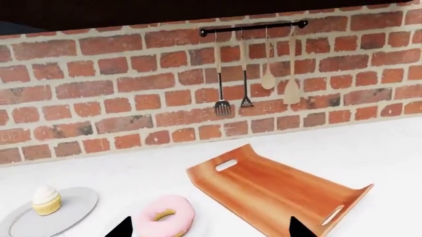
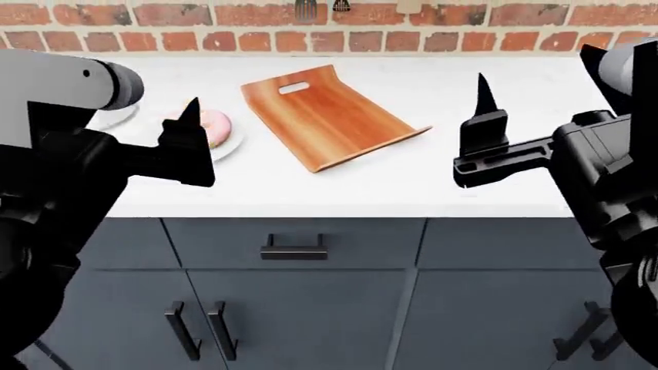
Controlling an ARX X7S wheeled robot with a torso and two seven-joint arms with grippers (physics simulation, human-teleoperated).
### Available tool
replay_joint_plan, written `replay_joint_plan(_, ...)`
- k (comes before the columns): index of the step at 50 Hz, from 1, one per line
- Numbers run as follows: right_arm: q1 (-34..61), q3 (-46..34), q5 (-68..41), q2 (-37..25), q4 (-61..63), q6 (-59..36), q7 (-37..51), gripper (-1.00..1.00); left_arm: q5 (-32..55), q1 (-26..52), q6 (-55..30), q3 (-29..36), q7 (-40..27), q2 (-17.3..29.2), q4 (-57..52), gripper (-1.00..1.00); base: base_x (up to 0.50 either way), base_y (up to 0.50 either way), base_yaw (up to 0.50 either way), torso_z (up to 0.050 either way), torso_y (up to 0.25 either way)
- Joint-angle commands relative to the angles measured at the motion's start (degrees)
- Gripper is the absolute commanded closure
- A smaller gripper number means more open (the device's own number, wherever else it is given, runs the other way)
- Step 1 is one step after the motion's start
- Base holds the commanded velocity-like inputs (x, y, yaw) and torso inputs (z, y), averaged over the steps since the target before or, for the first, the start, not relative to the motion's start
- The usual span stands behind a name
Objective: Move the dessert items from the plate to the tray.
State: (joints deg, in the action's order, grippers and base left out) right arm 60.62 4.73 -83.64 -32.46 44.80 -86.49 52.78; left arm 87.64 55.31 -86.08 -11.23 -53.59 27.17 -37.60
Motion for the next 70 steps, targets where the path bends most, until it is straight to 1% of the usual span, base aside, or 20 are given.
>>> replay_joint_plan(1, 10.47, -5.32, -9.52, -4.66, -6.44, -0.85, 6.52, -1.00, 10.01, 8.16, 1.11, 3.88, -8.28, 3.99, 5.09, -1.00, 0.00, 0.00, 0.00, 0.000, 0.000)
replay_joint_plan(8, 14.27, -9.32, -9.67, -6.22, -9.76, -0.90, 6.61, -1.00, 13.32, 10.45, 3.24, 5.57, -9.80, 4.45, 8.27, -1.00, 0.00, 0.00, 0.00, 0.000, 0.000)
replay_joint_plan(17, 20.18, -15.25, -9.55, -6.99, -13.22, -1.31, 4.58, -1.00, 19.17, 14.87, 5.43, 9.87, -13.30, 5.06, 12.66, -1.00, 0.00, 0.00, 0.00, 0.000, 0.000)
replay_joint_plan(21, 20.75, -17.04, -11.27, -7.79, -15.57, -0.88, 4.78, -1.00, 20.20, 16.50, 5.82, 11.22, -13.81, 5.65, 14.77, -1.00, 0.00, 0.00, 0.00, 0.000, 0.000)
replay_joint_plan(25, 23.75, -19.88, -11.87, -8.40, -17.08, -1.56, 4.88, -1.00, 21.59, 18.57, 6.16, 12.93, -14.89, 6.20, 16.27, -1.00, 0.00, 0.00, 0.00, 0.000, 0.000)
replay_joint_plan(29, 26.66, -22.38, -11.35, -8.89, -18.22, -1.69, 3.94, -1.00, 21.76, 20.17, 5.74, 14.62, -15.05, 6.39, 17.04, -1.00, 0.00, 0.00, 0.00, 0.000, 0.000)
replay_joint_plan(33, 29.55, -24.89, -10.63, -9.60, -18.97, -1.94, 2.58, -1.00, 18.71, 20.71, 4.49, 14.73, -12.62, 6.64, 17.51, -1.00, 0.00, 0.00, 0.00, 0.000, 0.000)
replay_joint_plan(36, 30.42, -26.25, -9.99, -10.19, -19.25, -1.53, 1.83, -1.00, 18.58, 21.48, 4.56, 15.19, -12.54, 6.97, 18.10, -1.00, 0.00, 0.00, 0.00, 0.000, 0.000)
replay_joint_plan(41, 29.89, -27.19, -9.03, -10.87, -18.95, -0.08, 1.03, -1.00, 19.72, 21.36, 5.43, 15.62, -13.31, 7.52, 18.12, -1.00, 0.00, 0.23, 0.00, 0.000, 0.000)
replay_joint_plan(52, 27.45, -27.11, -7.60, -13.00, -18.56, 2.87, -0.52, -1.00, 20.66, 19.64, 7.63, 14.49, -13.81, 8.97, 17.46, -1.00, 0.05, 0.48, 0.00, 0.000, 0.000)
replay_joint_plan(60, 25.20, -27.31, -6.36, -13.10, -17.65, 5.06, -1.13, -1.00, 19.35, 18.26, 8.35, 13.56, -12.68, 9.71, 17.36, -1.00, 0.07, 0.50, 0.00, 0.000, 0.000)
replay_joint_plan(70, 21.52, -26.51, -6.34, -13.33, -17.08, 8.28, -1.21, -1.00, 20.43, 18.22, 9.13, 14.35, -13.41, 10.36, 17.08, -1.00, 0.07, 0.50, 0.00, 0.000, 0.000)
